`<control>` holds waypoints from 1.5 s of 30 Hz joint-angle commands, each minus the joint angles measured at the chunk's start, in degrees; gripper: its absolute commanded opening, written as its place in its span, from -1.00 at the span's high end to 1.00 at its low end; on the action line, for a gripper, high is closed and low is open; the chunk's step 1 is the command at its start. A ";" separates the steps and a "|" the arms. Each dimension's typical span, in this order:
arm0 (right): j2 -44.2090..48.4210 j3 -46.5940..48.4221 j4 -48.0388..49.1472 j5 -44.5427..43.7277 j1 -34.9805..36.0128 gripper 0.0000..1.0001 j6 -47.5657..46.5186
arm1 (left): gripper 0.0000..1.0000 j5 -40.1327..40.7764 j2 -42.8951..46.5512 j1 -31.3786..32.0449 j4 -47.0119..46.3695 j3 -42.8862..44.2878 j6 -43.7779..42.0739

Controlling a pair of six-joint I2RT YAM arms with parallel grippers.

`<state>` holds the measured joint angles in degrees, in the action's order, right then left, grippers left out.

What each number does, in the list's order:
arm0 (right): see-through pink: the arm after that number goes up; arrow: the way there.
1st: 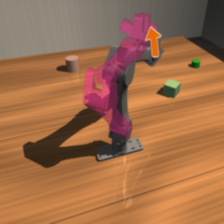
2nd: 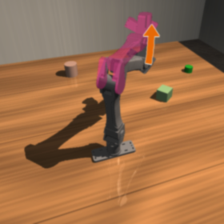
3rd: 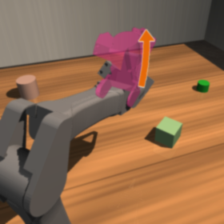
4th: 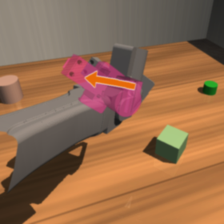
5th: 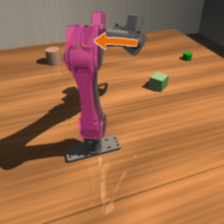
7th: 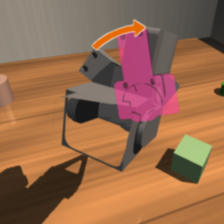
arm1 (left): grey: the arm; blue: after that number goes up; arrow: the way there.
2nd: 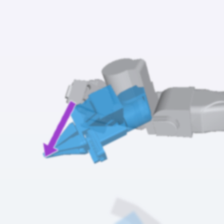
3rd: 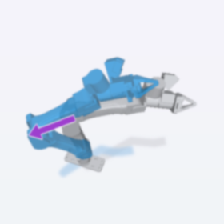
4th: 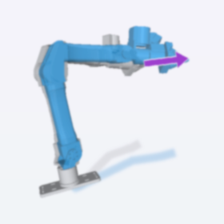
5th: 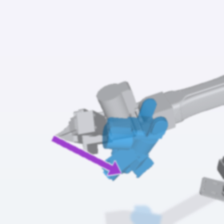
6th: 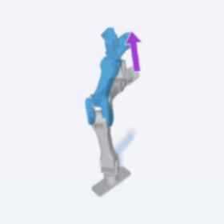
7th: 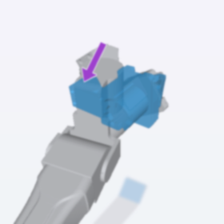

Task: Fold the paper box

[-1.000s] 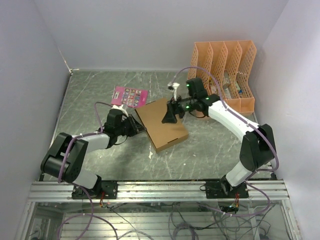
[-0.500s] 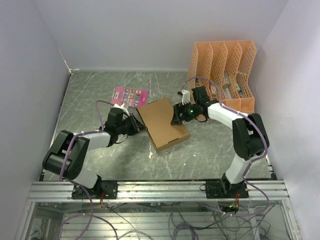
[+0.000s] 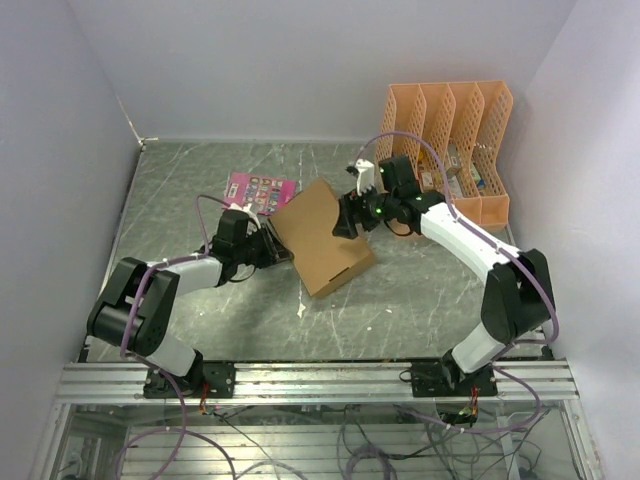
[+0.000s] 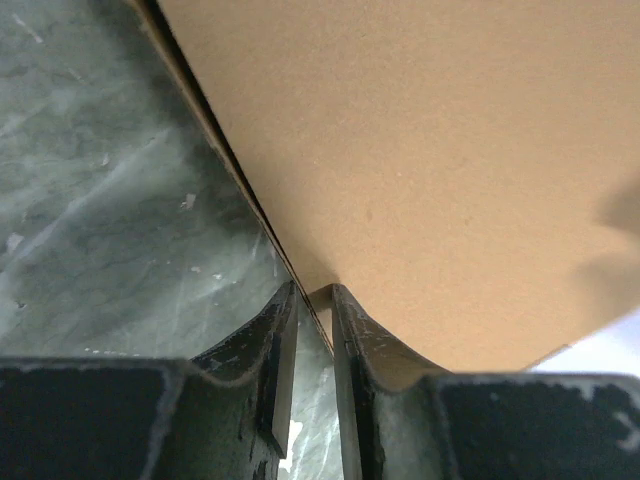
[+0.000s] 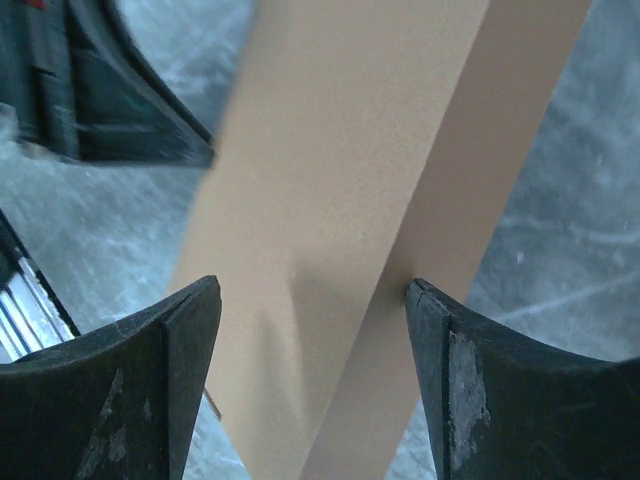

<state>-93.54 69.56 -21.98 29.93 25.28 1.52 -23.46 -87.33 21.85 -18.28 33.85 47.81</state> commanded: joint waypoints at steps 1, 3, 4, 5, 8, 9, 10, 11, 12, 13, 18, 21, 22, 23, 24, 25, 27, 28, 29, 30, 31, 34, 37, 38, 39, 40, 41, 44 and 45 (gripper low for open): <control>3.57 4.82 -1.61 4.61 7.37 -0.45 2.41 | 0.39 0.45 -1.22 1.53 3.55 3.34 -2.69; 4.36 6.54 -1.96 3.24 9.59 -0.46 2.22 | 0.39 0.84 -1.49 1.46 4.73 3.95 -3.55; 4.55 7.28 -2.42 2.85 11.07 -0.45 2.02 | 0.38 0.91 -1.70 1.48 5.27 4.21 -4.00; 4.51 8.00 -2.77 2.17 12.19 -0.46 1.74 | 0.38 1.10 -1.86 1.45 5.88 4.35 -4.22; 3.24 9.97 -3.93 1.25 15.57 -0.45 0.71 | 0.36 2.04 -1.97 1.30 7.46 4.18 -4.78; 2.71 10.40 -4.20 1.23 16.65 -0.45 0.37 | 0.35 2.51 -1.80 1.10 8.17 3.90 -4.83; 2.17 10.68 -4.32 1.49 17.71 -0.45 -0.05 | 0.34 2.88 -1.52 0.59 8.59 3.47 -4.67; 1.72 10.88 -4.46 1.91 18.85 -0.45 -0.73 | 0.34 3.08 -0.79 0.00 8.62 2.66 -4.47; 1.49 11.13 -4.68 2.75 19.60 -0.45 -1.44 | 0.33 3.14 -0.02 -0.77 8.51 1.80 -4.23; 1.57 11.50 -4.88 4.07 20.19 -0.45 -2.19 | 0.32 3.02 0.88 -1.55 8.34 0.77 -4.15; 5.87 14.13 -5.46 7.09 15.54 -0.49 -7.86 | 0.28 1.67 4.18 -4.15 8.72 -1.46 -5.52; 7.36 11.11 1.55 9.38 2.55 -0.67 -4.20 | 0.27 0.66 3.99 -4.45 8.59 -1.08 -6.19; 6.19 10.10 3.79 11.08 -4.25 -0.69 -3.74 | 0.27 0.30 3.86 -4.51 8.32 -0.92 -6.16; 4.71 9.58 4.73 14.40 -8.19 -0.70 -3.37 | 0.27 -0.25 3.98 -4.55 7.90 -0.87 -6.00; 2.94 9.19 5.35 16.70 -11.52 -0.70 -2.83 | 0.27 -0.78 4.28 -4.61 7.21 -0.93 -5.73; 1.50 8.81 5.38 17.68 -13.52 -0.68 -3.21 | 0.26 -1.57 4.80 -4.61 6.10 -1.24 -5.21; -0.44 7.05 6.40 17.82 -15.16 -0.68 -4.81 | 0.27 -1.82 6.11 -4.58 5.18 -1.54 -4.15; -1.26 6.21 7.02 17.43 -15.39 -0.67 -5.28 | 0.27 -1.61 6.85 -4.54 4.99 -1.63 -3.69; -2.24 6.20 6.30 15.84 -15.36 -0.65 -6.34 | 0.27 -1.57 7.14 -4.55 4.51 -1.77 -3.21; -3.66 6.66 5.49 14.34 -15.06 -0.60 -7.16 | 0.28 -1.93 7.52 -4.55 3.46 -2.10 -2.61; -5.07 7.35 4.67 12.22 -14.74 -0.57 -8.16 | 0.29 -2.34 7.79 -4.47 1.97 -2.61 -1.86; -8.64 8.67 3.82 7.66 -14.08 -0.52 -9.07 | 0.26 -2.81 8.66 -3.42 -3.52 -4.15 1.70; -11.91 9.58 2.40 5.23 -13.44 -0.52 -9.35 | 0.15 0.10 8.84 -0.78 -5.07 -3.32 3.05; -13.03 9.98 2.01 4.59 -13.23 -0.52 -9.30 | 0.12 1.17 8.40 0.04 -4.78 -2.56 3.12; -14.20 10.24 1.50 3.77 -13.06 -0.53 -9.24 | 0.10 2.04 7.61 0.72 -4.49 -1.66 3.28; -15.19 10.40 1.15 3.29 -12.90 -0.53 -9.25 | 0.08 2.78 6.55 1.29 -4.54 -0.81 3.54; -15.99 10.23 1.06 3.07 -12.80 -0.53 -9.19 | 0.06 3.33 5.32 1.73 -4.73 0.34 3.89; -16.80 8.88 1.37 3.92 -12.32 -0.53 -8.61 | 0.05 4.96 1.14 3.00 -3.83 3.67 4.18; -16.58 8.35 1.48 4.57 -12.01 -0.53 -8.42 | 0.05 5.59 -0.26 3.40 -3.11 4.97 3.95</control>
<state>-109.91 78.28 -20.08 34.70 12.36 -6.70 -21.82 -83.42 23.94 -19.94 33.87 51.03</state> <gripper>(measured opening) 0.765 0.471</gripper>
